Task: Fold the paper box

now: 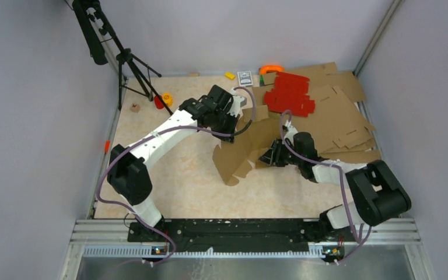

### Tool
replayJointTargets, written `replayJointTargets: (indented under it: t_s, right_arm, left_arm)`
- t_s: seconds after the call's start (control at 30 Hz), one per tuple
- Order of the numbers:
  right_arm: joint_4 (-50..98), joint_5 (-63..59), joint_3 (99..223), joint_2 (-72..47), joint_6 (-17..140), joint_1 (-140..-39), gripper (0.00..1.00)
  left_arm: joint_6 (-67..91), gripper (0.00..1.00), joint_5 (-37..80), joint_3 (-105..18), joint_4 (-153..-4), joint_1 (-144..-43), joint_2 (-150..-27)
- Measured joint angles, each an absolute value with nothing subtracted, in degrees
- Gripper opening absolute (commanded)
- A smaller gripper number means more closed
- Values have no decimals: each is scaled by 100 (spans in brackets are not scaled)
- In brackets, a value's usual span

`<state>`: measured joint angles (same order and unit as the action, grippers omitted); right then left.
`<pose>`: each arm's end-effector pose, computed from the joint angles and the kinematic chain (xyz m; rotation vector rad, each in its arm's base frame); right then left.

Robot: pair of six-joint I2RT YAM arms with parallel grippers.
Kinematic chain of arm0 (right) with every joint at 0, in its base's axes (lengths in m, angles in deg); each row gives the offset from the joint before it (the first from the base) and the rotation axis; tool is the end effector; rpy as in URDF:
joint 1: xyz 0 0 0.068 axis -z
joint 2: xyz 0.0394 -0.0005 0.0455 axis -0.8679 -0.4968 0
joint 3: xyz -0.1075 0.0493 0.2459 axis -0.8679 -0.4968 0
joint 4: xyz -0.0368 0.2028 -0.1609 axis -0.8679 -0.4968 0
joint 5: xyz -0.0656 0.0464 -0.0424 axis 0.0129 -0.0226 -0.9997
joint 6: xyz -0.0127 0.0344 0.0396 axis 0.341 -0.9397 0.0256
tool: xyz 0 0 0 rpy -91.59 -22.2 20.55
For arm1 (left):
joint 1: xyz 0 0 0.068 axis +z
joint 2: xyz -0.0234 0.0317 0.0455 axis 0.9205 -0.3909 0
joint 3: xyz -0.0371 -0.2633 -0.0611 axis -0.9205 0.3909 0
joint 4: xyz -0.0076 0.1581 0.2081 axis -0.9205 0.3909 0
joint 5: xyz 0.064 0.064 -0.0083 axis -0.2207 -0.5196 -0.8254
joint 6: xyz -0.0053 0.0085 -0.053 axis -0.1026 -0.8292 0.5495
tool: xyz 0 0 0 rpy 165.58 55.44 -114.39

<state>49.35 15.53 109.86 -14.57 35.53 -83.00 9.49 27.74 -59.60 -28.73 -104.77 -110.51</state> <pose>0.2292 0.1129 0.1379 -0.0788 2.2812 1.0127 0.2823 -0.2300 0.3056 0.7590 2.5252 -0.6194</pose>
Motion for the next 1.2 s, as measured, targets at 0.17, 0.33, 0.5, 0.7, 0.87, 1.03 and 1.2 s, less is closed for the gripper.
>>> replayJointTargets:
  t_s: [0.17, 0.33, 0.5, 0.7, 0.87, 1.03, 1.2]
  right_arm:
    - [4627, 1358, 10986, -799, 3667, -7924, 47]
    - [4190, 1050, 11001, -401, 3857, -7605, 59]
    - [3882, 722, 11001, 40, 3979, -7559, 75]
    - [3820, 320, 11082, 183, 4124, -7382, 78]
    - [4115, 335, 11355, -436, 4076, -7082, 79]
    - [4821, 949, 11764, -1229, 4336, -6940, 90]
    - [5923, 1559, 11956, -1994, 4889, -6940, 92]
  left_arm:
    - [895, 2, 2730, -5958, -2853, -10497, -11051]
    - [812, 2, 2549, -5960, -2788, -10554, -11051]
    - [709, 2, 2265, -5997, -2690, -10621, -11051]
    - [484, 2, 1908, -6154, -2499, -10737, -11051]
    - [175, 3, 1650, -6266, -2421, -10888, -11051]
    - [-266, 4, 1386, -6312, -2191, -11124, -11051]
    - [-624, 4, 1067, -6436, -1920, -11194, -11132]
